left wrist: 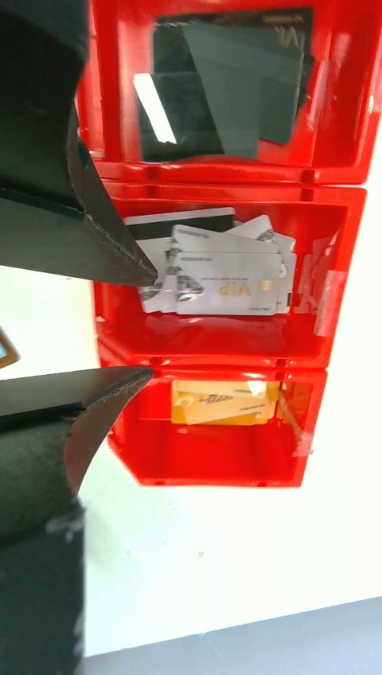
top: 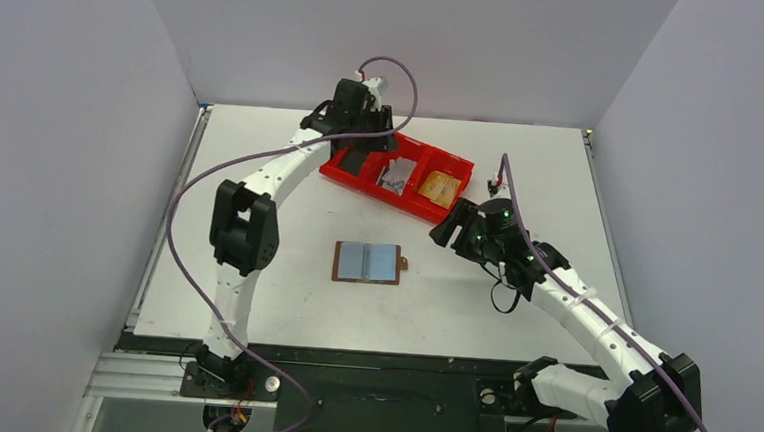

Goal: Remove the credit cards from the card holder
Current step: Place the credit card in the storage box, then remove the credit card from the card holder.

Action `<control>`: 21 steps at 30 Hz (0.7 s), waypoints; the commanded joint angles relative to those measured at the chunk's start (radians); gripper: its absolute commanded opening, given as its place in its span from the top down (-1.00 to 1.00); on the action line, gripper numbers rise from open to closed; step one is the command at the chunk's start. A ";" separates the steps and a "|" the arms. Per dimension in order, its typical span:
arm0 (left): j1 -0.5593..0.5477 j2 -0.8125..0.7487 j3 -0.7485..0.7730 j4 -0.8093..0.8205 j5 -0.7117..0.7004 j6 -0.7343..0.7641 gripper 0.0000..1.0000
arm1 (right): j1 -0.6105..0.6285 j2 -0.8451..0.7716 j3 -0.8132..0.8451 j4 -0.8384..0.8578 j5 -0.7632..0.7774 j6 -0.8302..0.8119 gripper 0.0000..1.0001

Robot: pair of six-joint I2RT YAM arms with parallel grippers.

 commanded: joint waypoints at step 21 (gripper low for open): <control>0.035 -0.811 -0.910 -0.001 -0.169 -0.106 0.19 | 0.269 0.382 0.174 0.150 0.089 0.042 -0.29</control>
